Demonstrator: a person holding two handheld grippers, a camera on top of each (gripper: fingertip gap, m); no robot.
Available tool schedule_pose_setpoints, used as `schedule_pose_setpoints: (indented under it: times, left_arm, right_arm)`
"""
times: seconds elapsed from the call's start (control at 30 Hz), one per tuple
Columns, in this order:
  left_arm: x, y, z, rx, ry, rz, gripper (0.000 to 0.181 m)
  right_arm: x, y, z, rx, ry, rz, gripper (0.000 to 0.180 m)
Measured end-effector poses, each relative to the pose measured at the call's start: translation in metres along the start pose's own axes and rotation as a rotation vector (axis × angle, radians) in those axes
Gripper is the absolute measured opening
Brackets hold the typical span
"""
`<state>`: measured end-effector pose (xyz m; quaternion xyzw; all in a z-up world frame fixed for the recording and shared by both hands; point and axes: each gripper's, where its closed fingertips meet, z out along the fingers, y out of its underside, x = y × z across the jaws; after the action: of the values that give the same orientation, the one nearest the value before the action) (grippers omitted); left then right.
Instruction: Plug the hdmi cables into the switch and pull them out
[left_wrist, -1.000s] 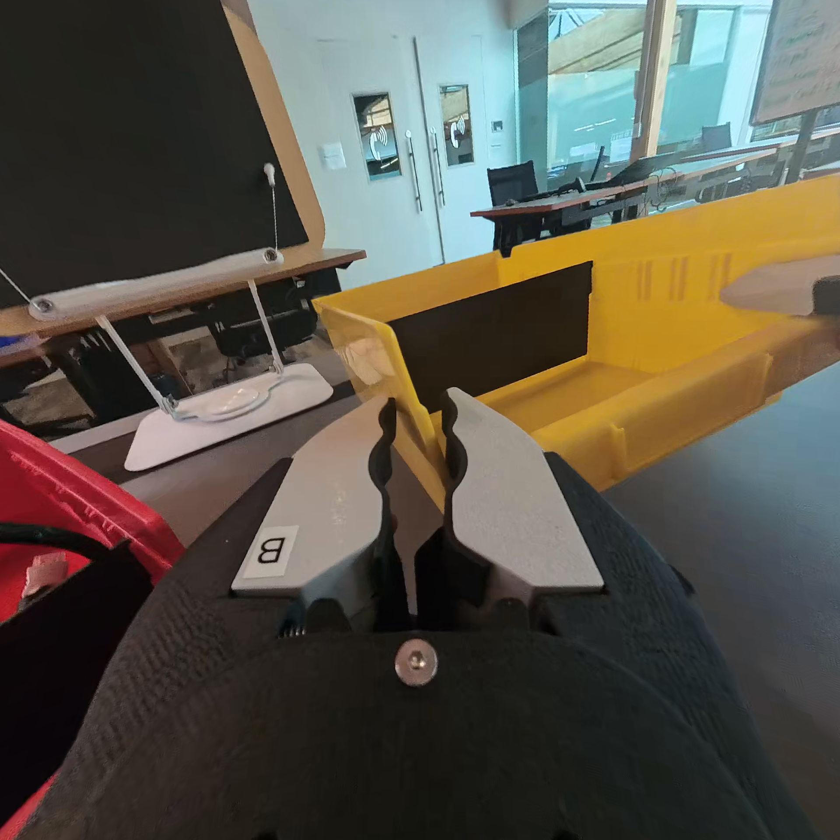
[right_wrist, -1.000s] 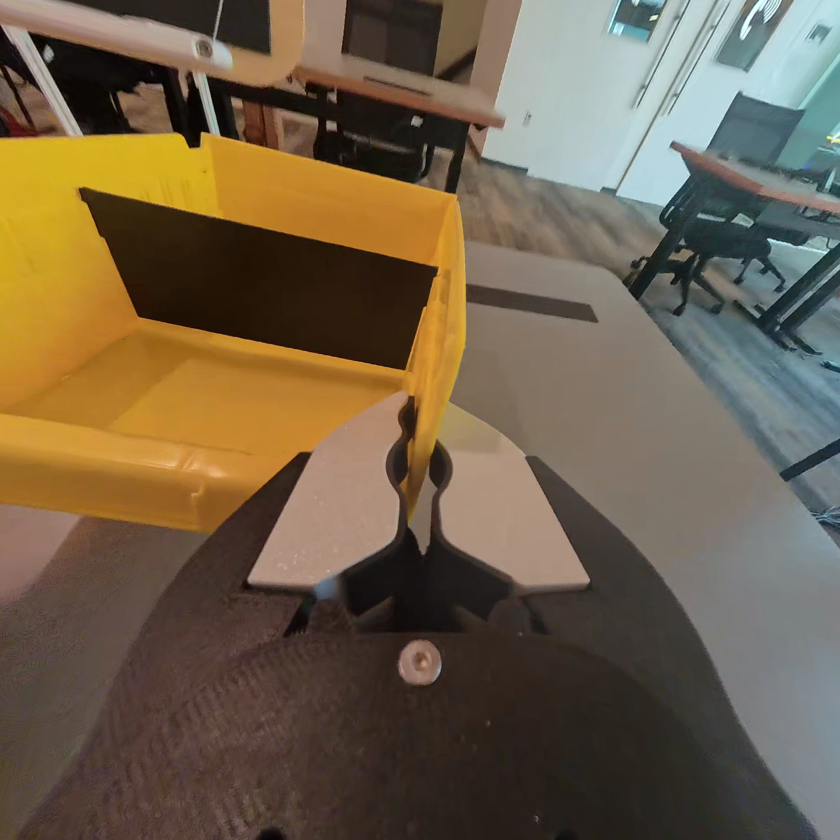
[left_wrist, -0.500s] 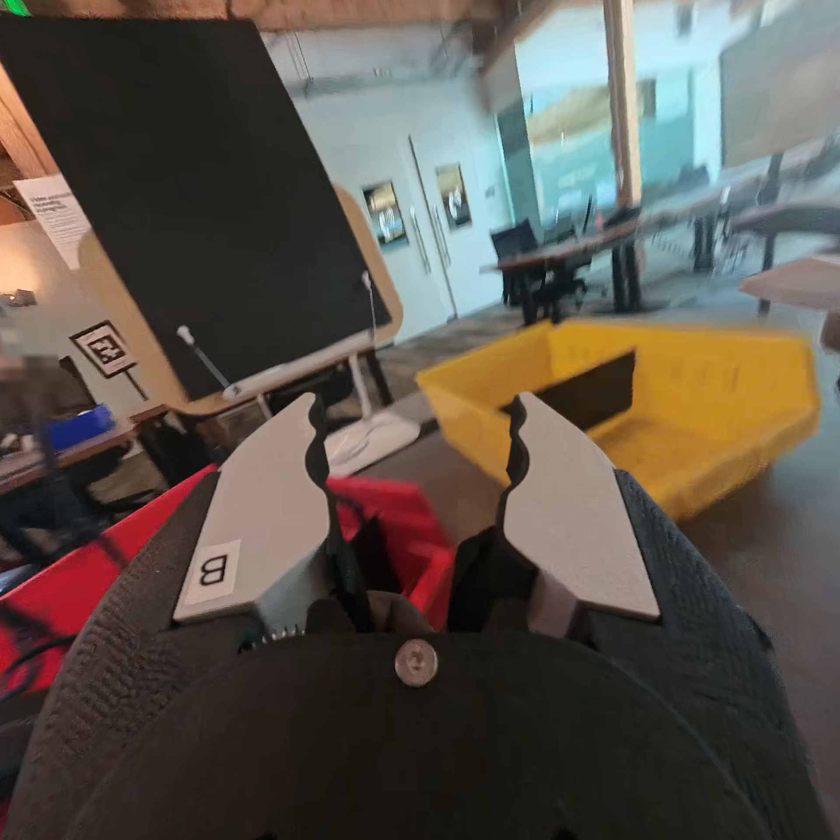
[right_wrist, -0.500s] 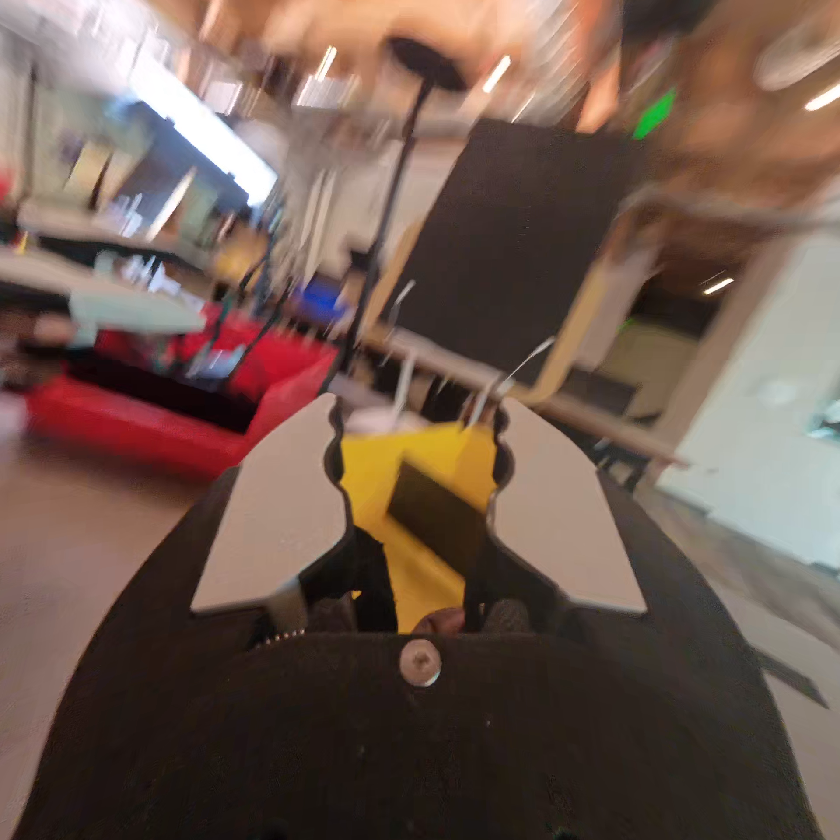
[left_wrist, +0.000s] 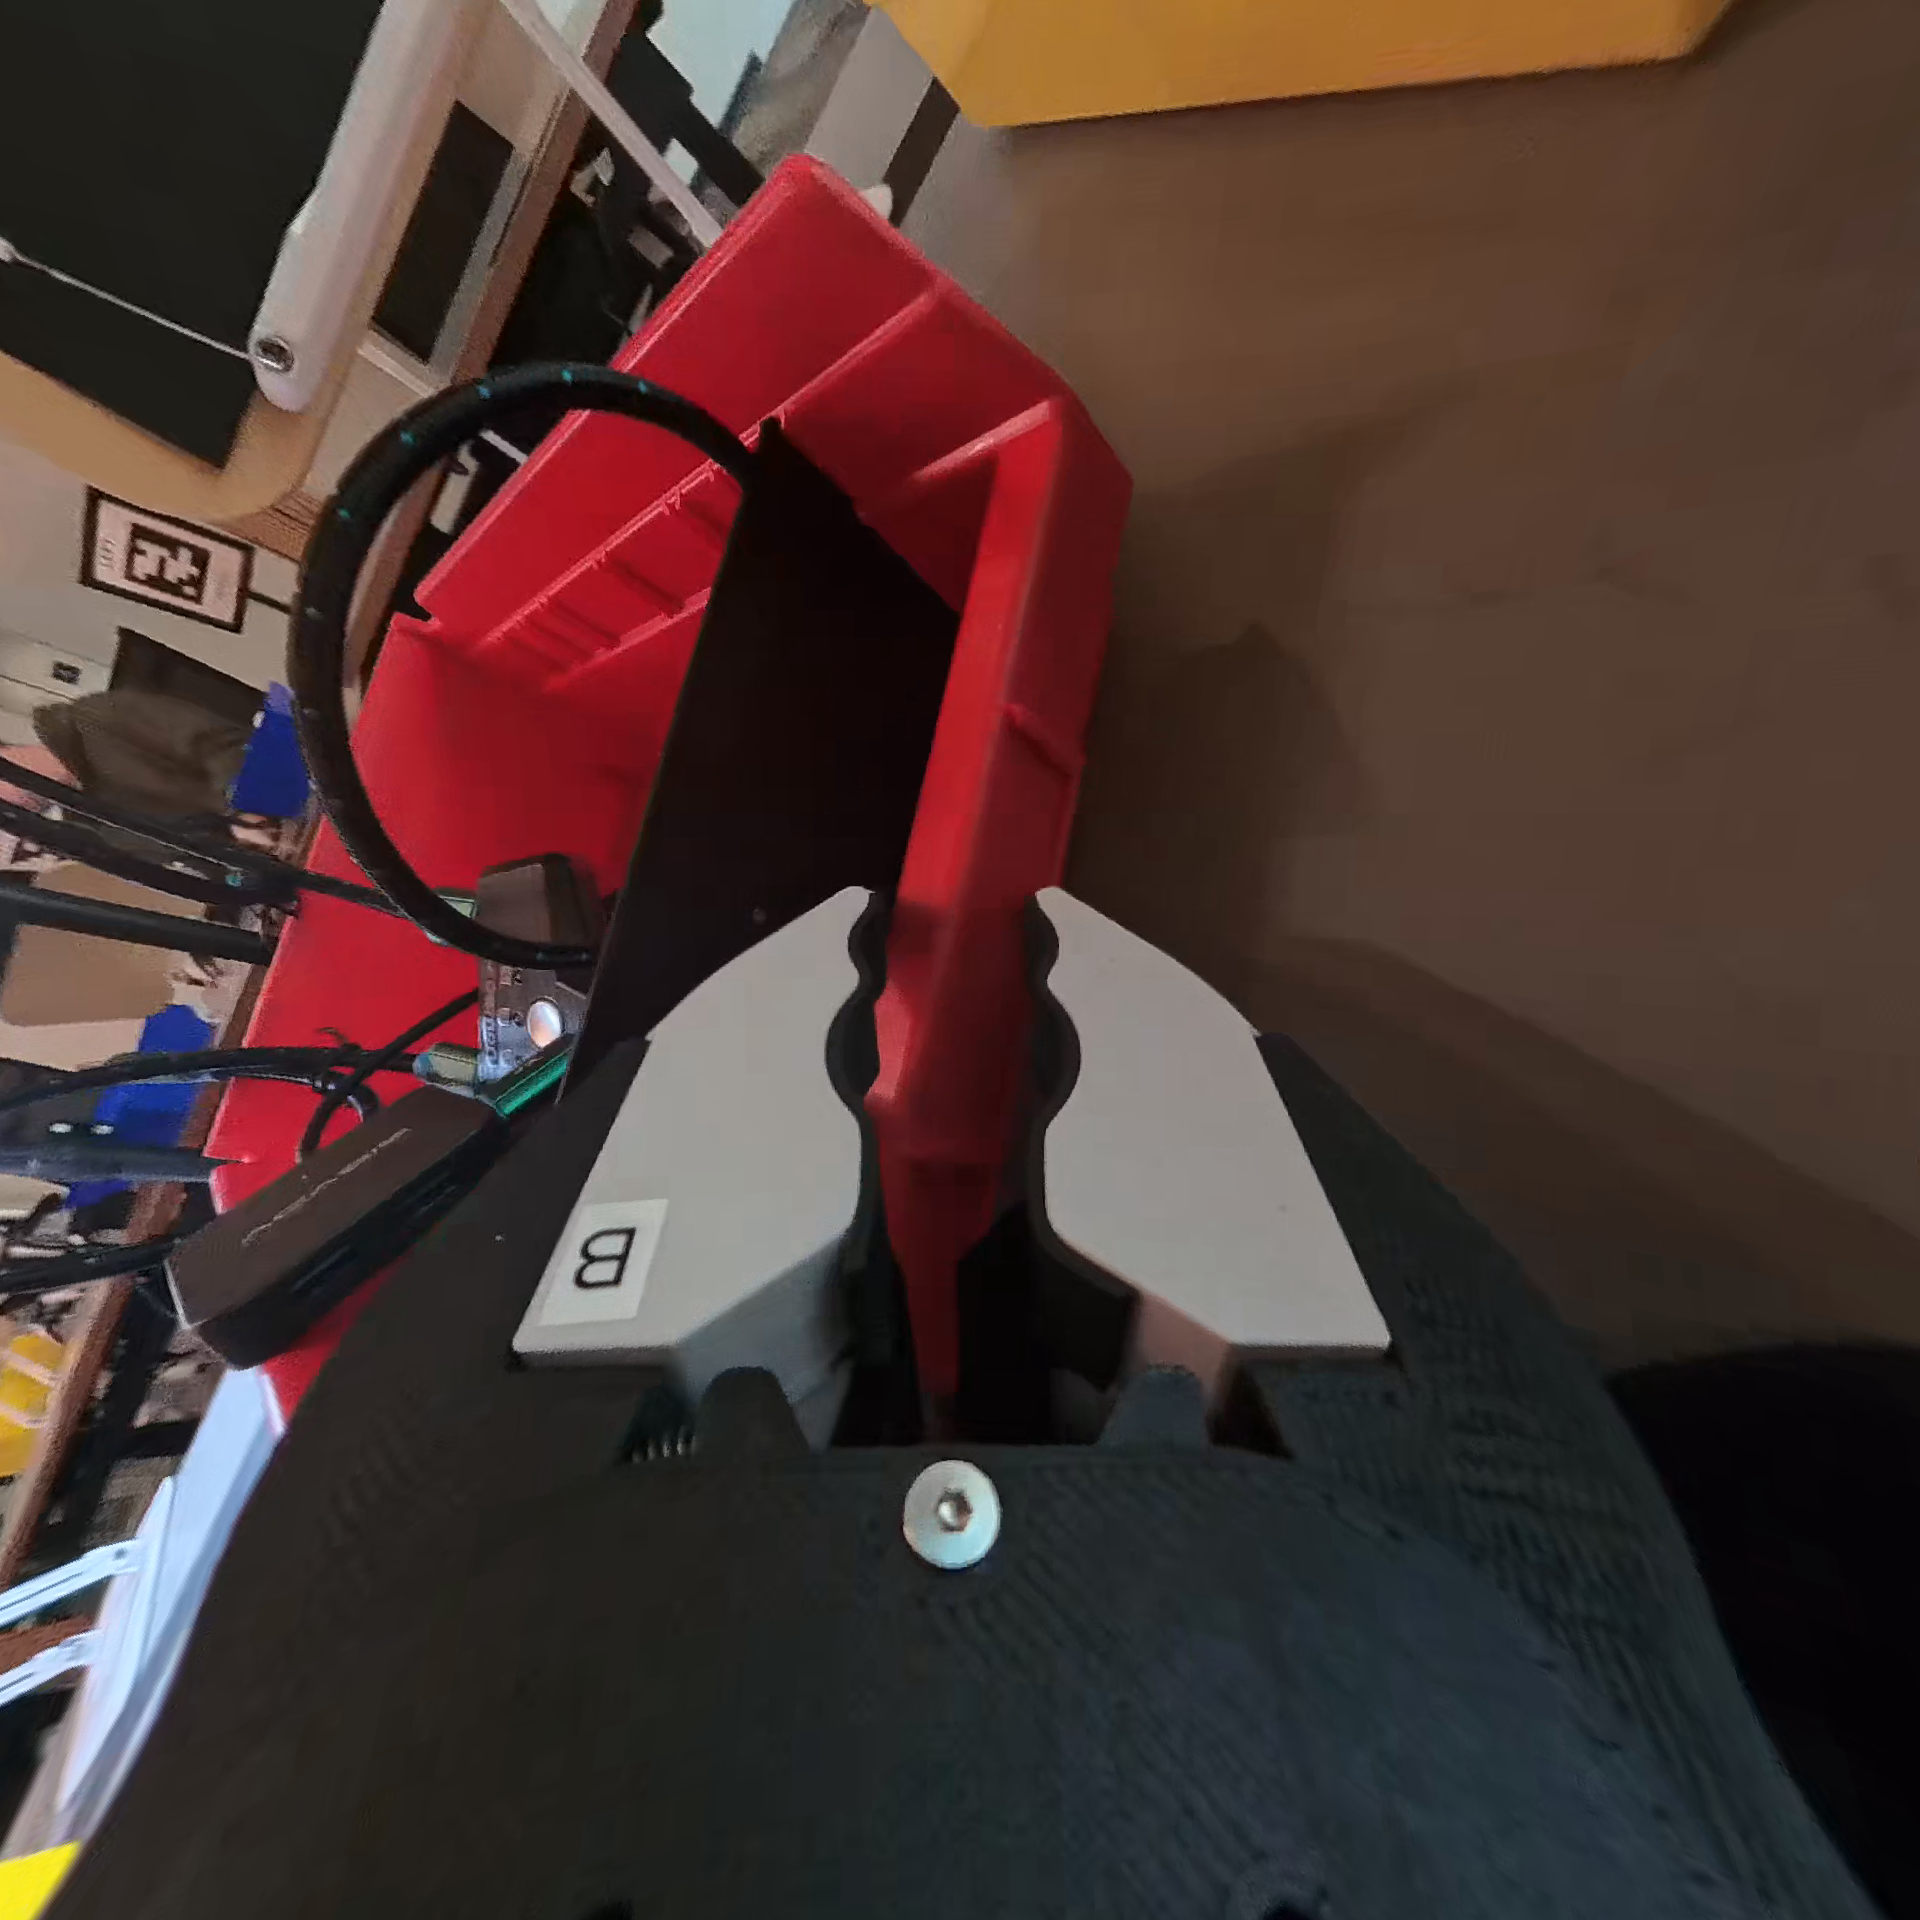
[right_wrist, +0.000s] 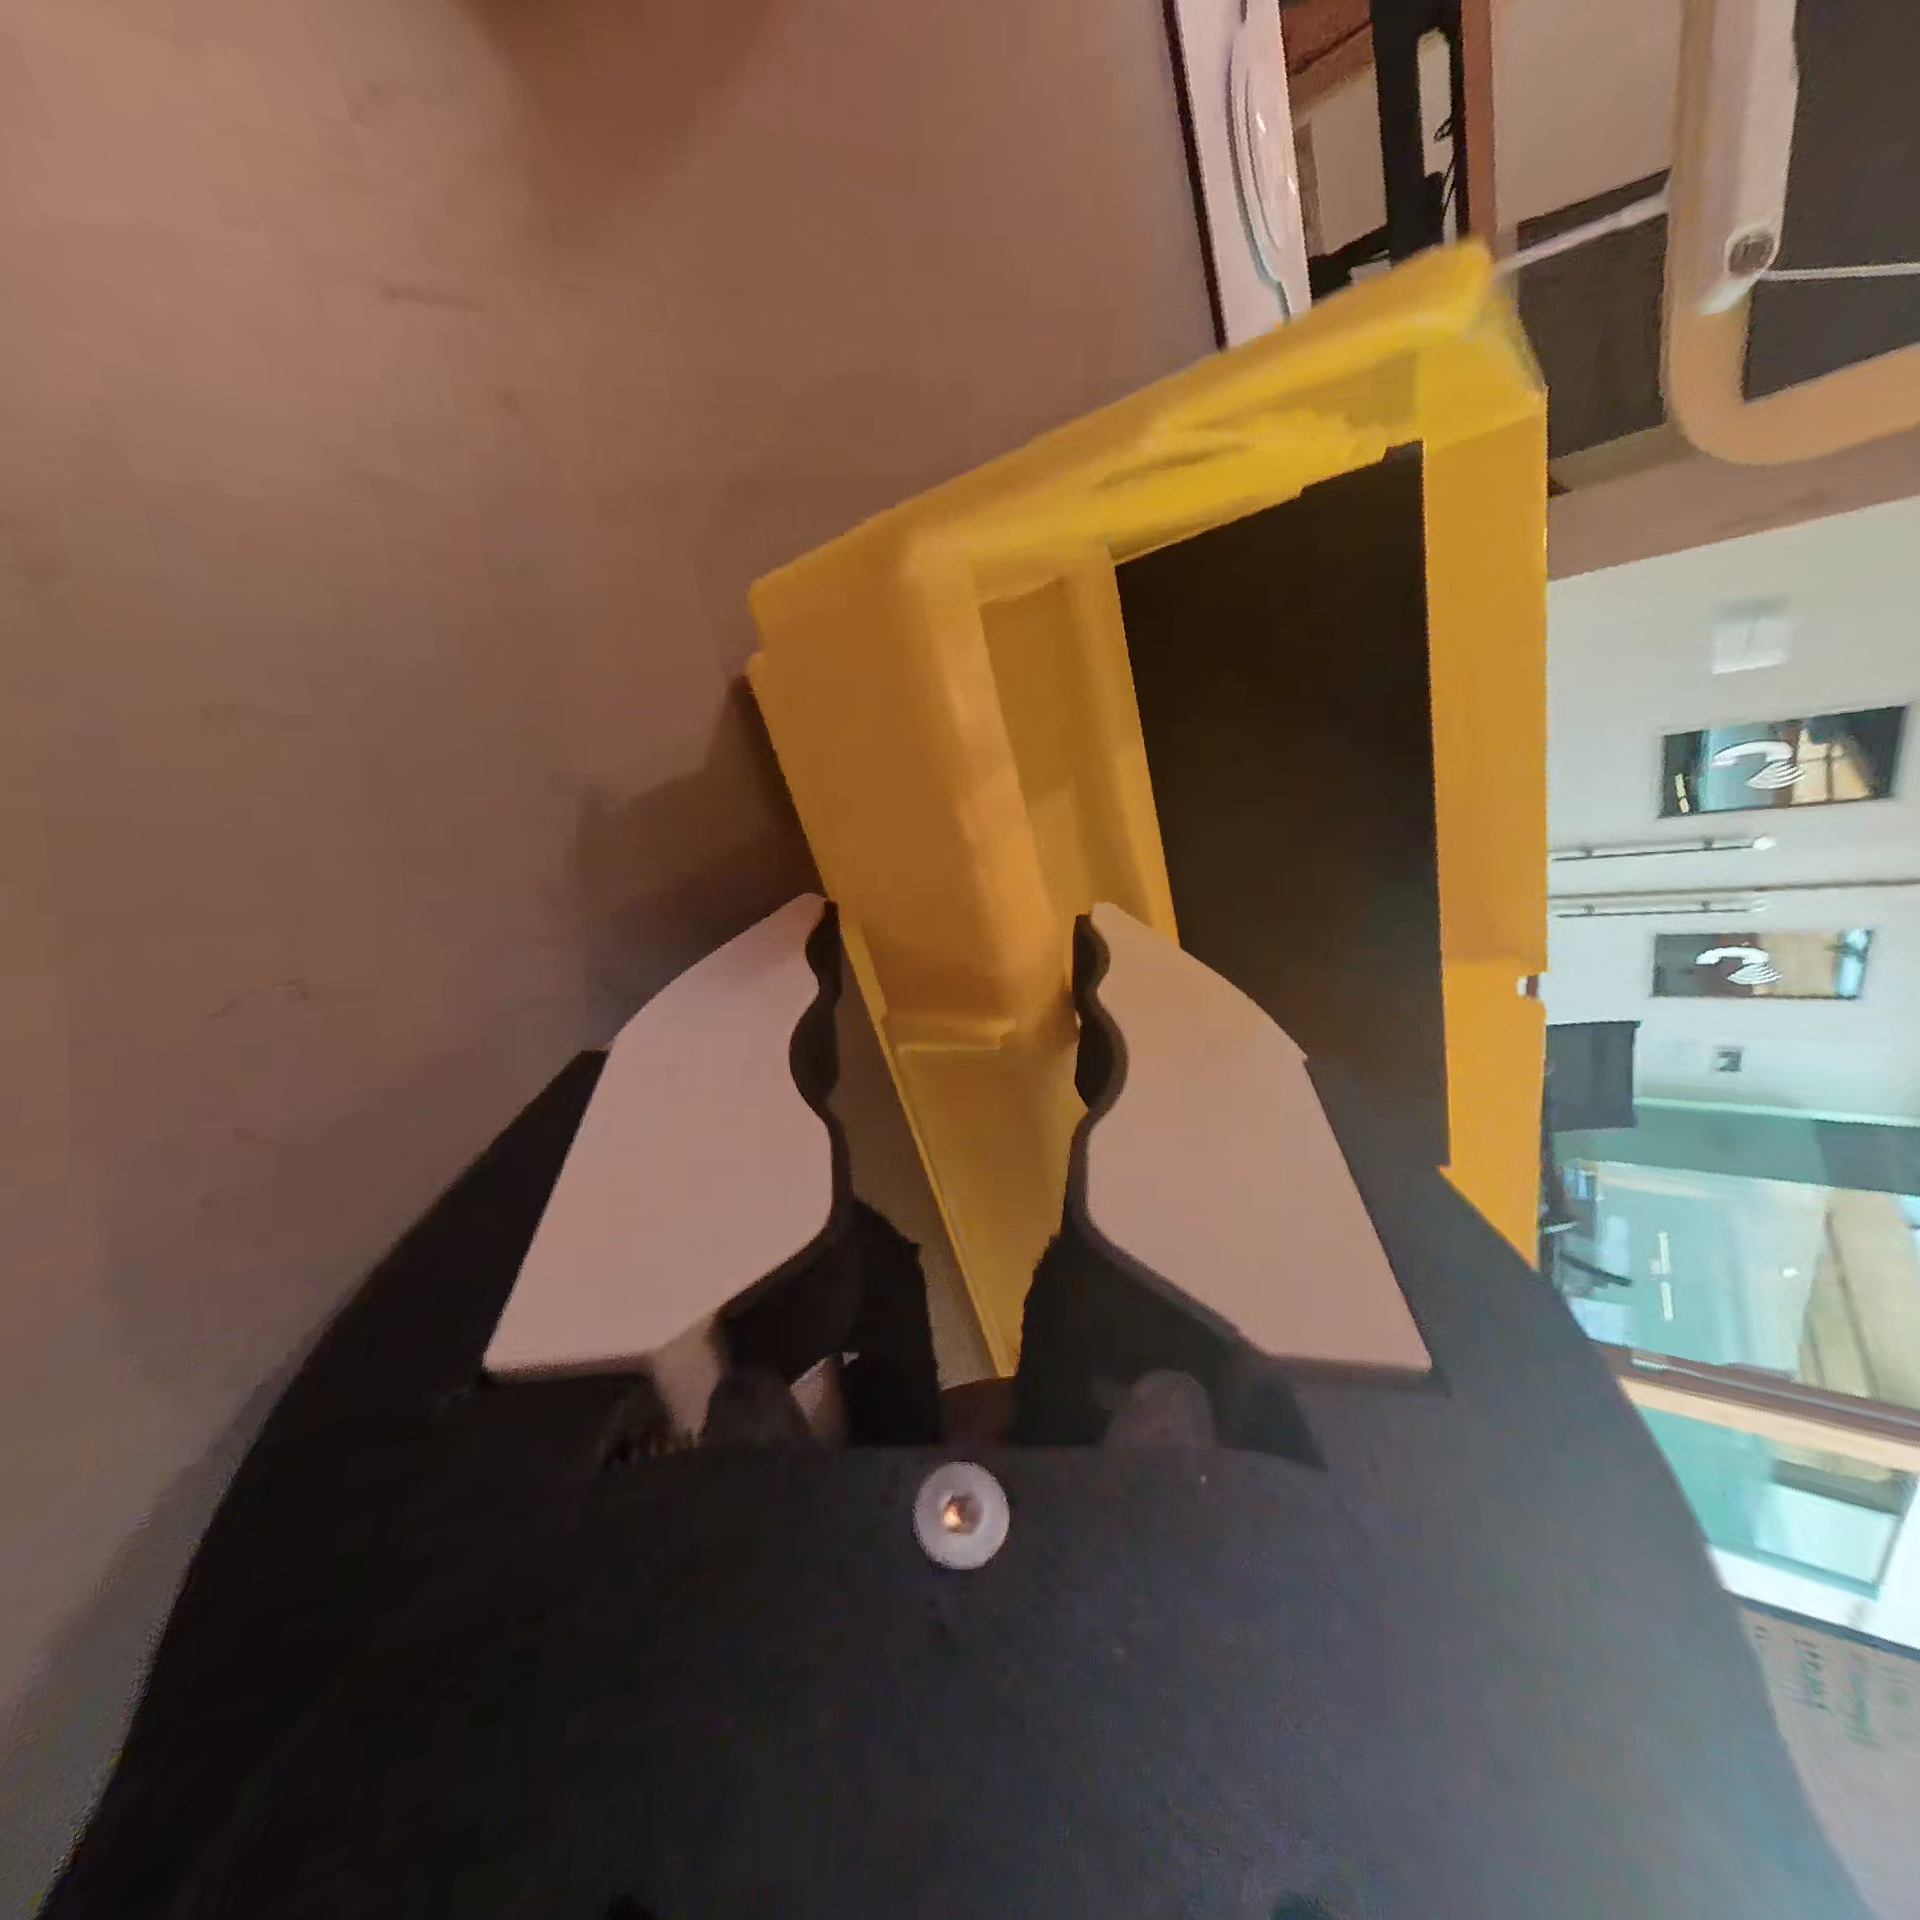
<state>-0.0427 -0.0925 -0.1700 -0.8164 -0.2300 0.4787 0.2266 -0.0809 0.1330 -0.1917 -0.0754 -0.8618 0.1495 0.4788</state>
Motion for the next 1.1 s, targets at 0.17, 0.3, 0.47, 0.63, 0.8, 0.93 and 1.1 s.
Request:
schedule_pose_setpoints:
  times: [0.17,0.3,0.47,0.63,0.8,0.93,1.1]
  left_arm:
    - [0.014,-0.014,-0.005,0.087,0.104,-0.026,0.05]
    - [-0.003,0.026,0.012,-0.169,-0.038,0.061,0.055]
    - [-0.013,0.044,0.011,-0.241,-0.037,0.038,0.037]
    - [-0.035,0.082,-0.005,-0.294,-0.047,0.001,0.041]
    - [-0.049,0.114,-0.032,-0.188,-0.057,-0.001,0.044]
    - [-0.054,0.133,-0.052,-0.141,-0.088,0.047,0.045]
    - [-0.061,0.155,-0.074,-0.114,-0.083,0.076,0.045]
  right_arm:
    - [0.007,0.001,-0.005,0.041,-0.005,0.061,0.056]
    - [0.012,0.001,-0.006,0.054,0.007,0.094,0.064]
    - [0.009,0.023,0.001,-0.057,-0.04,0.145,0.045]
    - [0.019,0.057,0.0,-0.162,-0.062,0.241,0.046]
    - [0.023,0.081,-0.008,-0.201,-0.05,0.236,0.045]
    - [0.028,0.107,-0.017,-0.265,-0.044,0.239,0.044]
    - [0.034,0.148,-0.031,-0.372,-0.083,0.234,0.044]
